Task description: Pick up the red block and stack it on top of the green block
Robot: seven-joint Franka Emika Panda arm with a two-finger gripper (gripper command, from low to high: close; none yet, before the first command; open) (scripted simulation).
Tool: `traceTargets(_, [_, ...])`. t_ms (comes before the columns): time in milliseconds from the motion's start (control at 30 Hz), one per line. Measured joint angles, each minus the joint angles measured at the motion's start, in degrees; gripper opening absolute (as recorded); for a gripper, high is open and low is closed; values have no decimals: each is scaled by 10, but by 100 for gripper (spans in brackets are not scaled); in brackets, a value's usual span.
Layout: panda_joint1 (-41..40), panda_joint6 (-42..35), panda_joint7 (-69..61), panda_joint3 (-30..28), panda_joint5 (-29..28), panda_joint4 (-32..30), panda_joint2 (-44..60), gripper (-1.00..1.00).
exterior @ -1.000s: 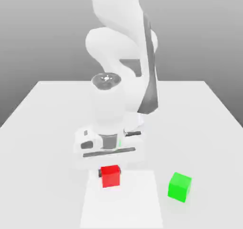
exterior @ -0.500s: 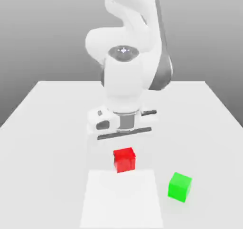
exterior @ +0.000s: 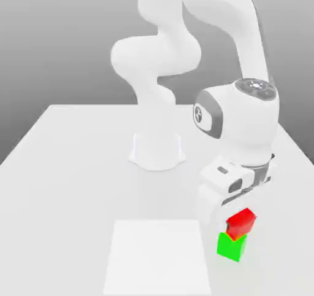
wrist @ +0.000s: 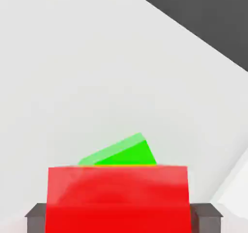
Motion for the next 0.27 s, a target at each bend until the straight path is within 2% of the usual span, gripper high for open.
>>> traceTargets(100, [0, 3, 1, -1, -1, 0, 3, 100])
traceTargets(267, [1, -82, -12, 3, 17, -4, -86, 100])
